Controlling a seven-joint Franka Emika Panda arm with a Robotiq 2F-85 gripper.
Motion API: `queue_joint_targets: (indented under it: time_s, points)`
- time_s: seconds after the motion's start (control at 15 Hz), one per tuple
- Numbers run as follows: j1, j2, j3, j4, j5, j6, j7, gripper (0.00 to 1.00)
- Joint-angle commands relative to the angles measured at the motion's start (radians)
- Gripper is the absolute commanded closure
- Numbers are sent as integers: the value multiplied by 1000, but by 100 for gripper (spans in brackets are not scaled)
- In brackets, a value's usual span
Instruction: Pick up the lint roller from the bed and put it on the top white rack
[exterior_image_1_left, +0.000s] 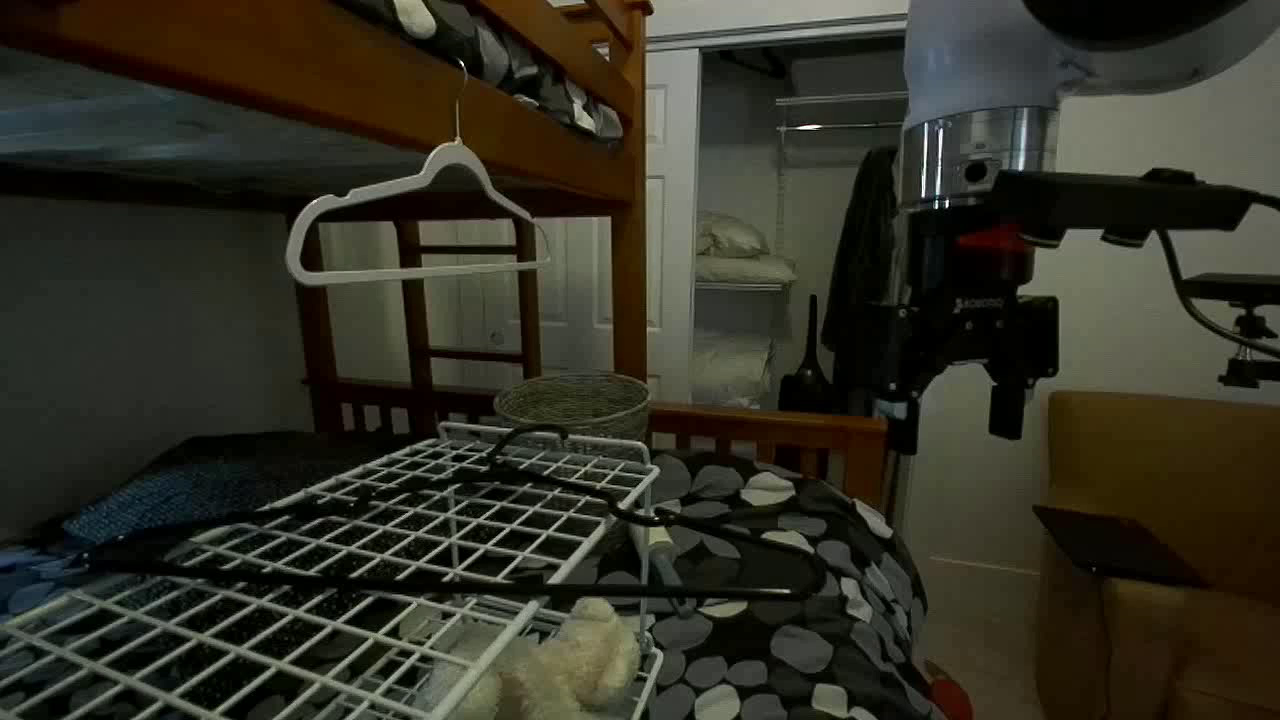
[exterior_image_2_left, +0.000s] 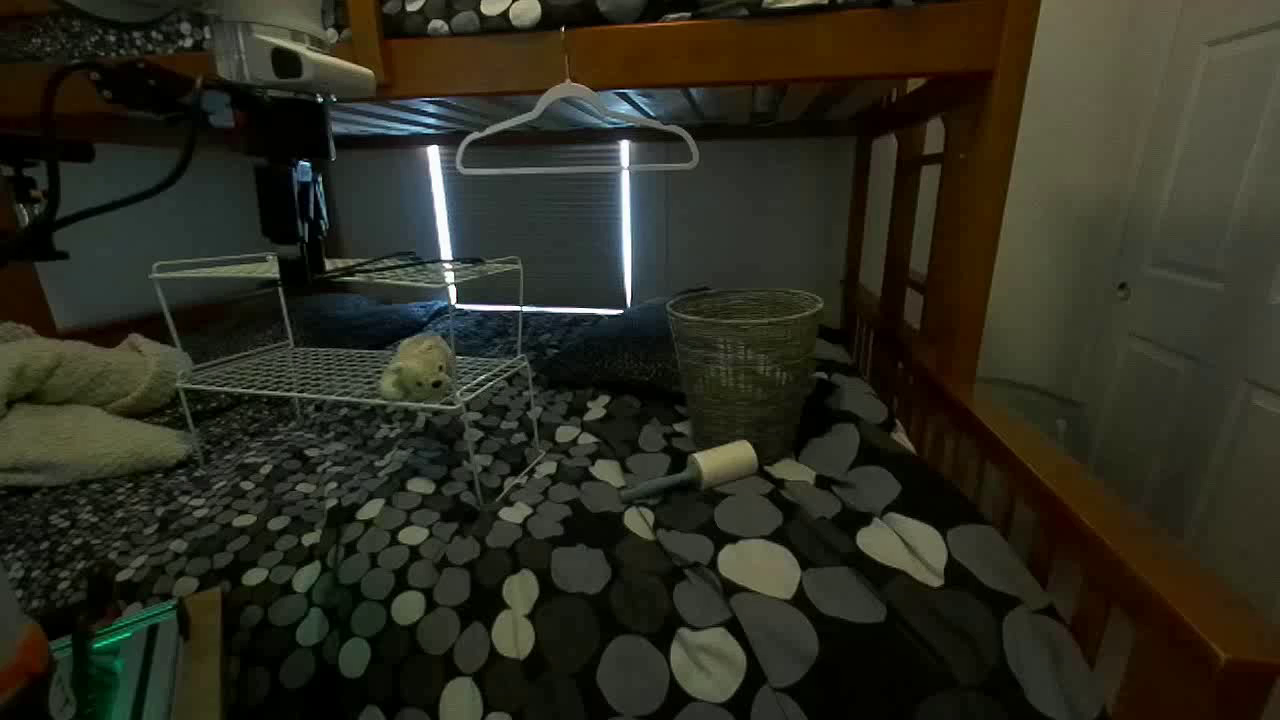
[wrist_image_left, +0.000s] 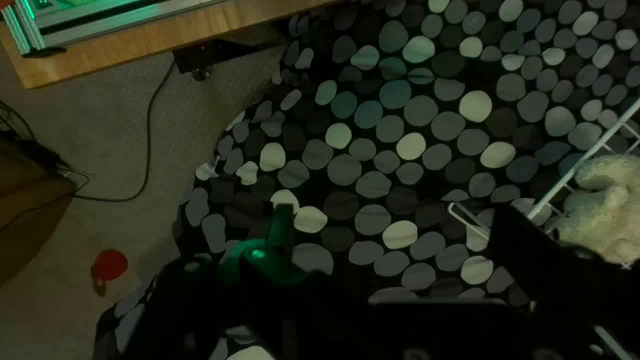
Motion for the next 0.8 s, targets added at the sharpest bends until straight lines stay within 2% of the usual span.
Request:
queue_joint_targets:
  time_s: [0.0, 0.67, 0.73]
  points:
    - [-10, -1, 6, 2, 4, -3, -6, 0]
    - [-10, -1, 6, 2, 4, -3, -6, 0]
    - [-30, 13, 9, -3, -10, 58, -4, 0]
